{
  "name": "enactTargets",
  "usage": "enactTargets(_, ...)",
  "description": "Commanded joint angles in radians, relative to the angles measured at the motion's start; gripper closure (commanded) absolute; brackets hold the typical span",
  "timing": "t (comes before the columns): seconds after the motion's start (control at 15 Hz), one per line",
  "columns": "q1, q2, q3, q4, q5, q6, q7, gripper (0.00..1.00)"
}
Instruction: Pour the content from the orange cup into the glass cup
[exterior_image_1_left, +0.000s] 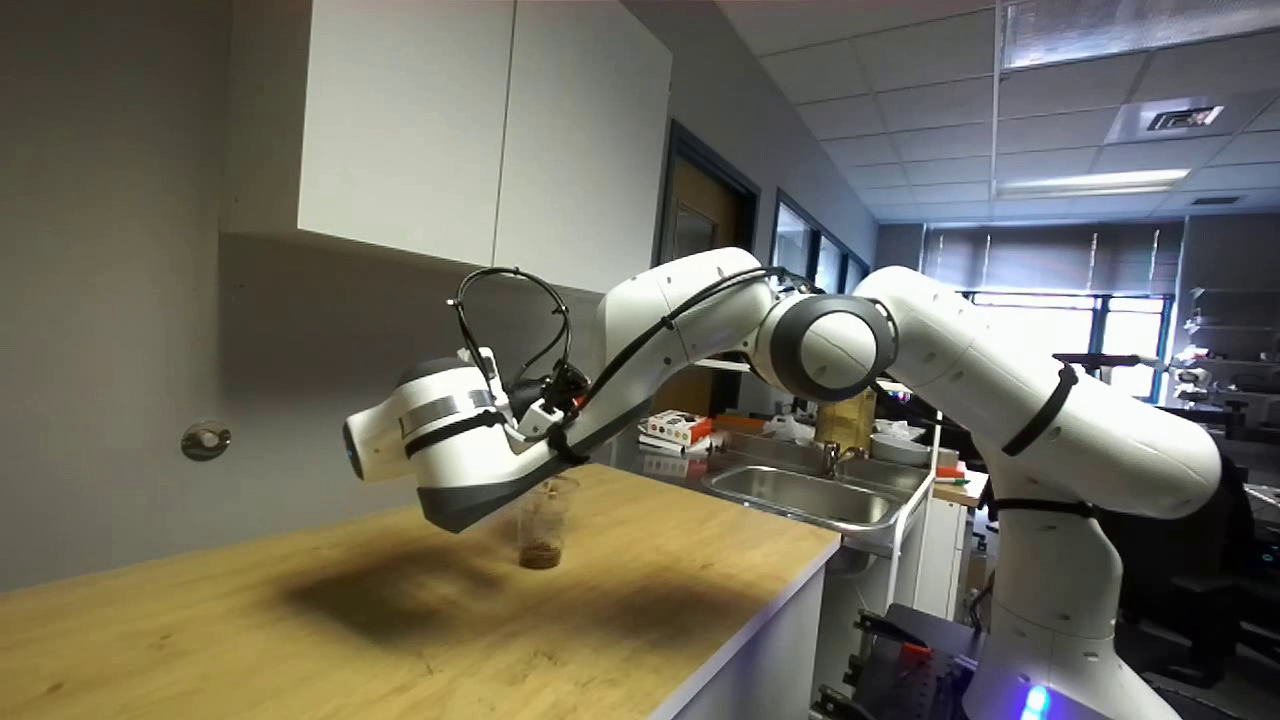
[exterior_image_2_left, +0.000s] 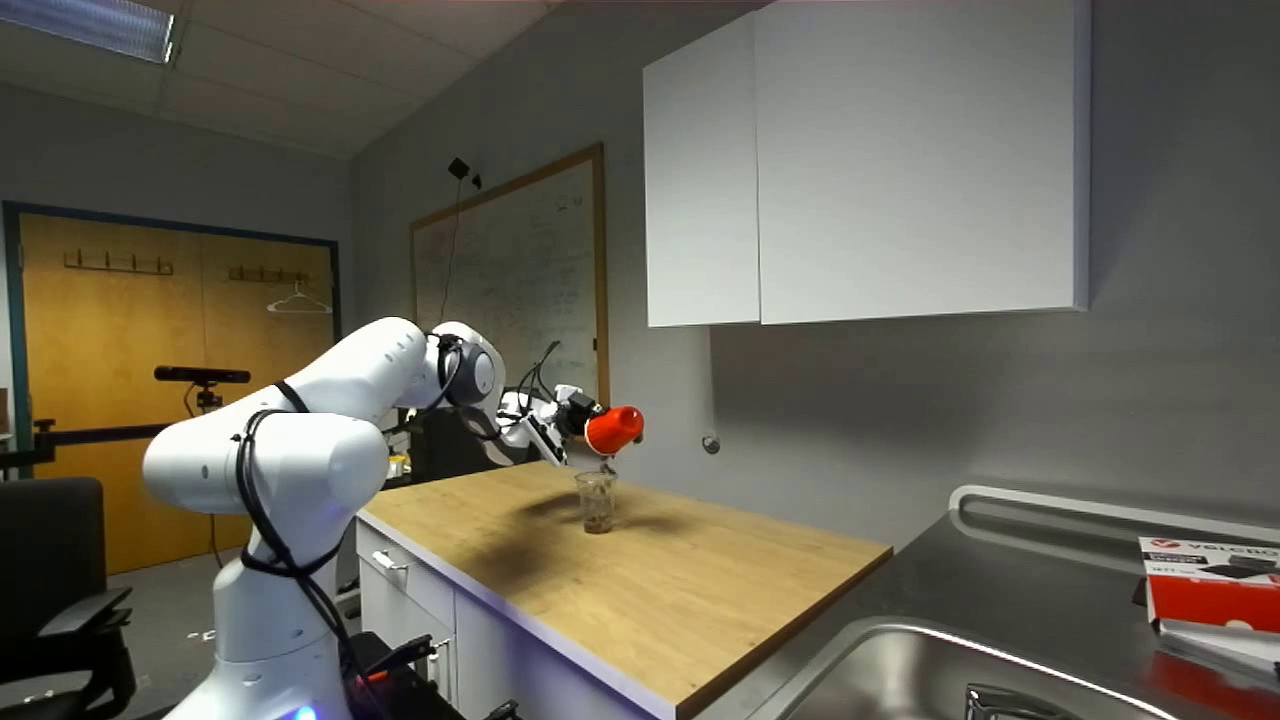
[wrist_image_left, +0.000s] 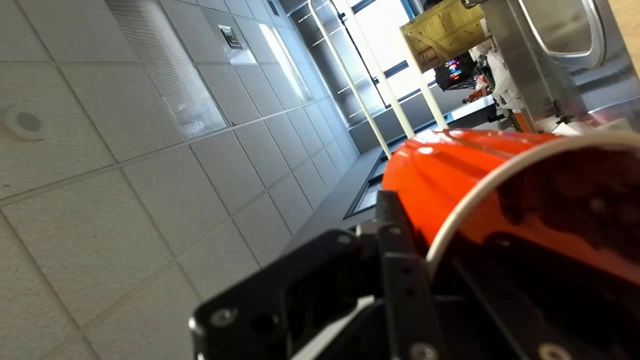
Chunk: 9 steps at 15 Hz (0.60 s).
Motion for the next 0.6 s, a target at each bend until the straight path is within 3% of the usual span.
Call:
enactTargets(0.0,0.009,0.015,-0.016,0.028,-0.014,-0.026,0.015,0.97)
enactTargets(0.53,0.016,0.022,-0.027,0.016,-0.04,-0.047,0.049,0.97)
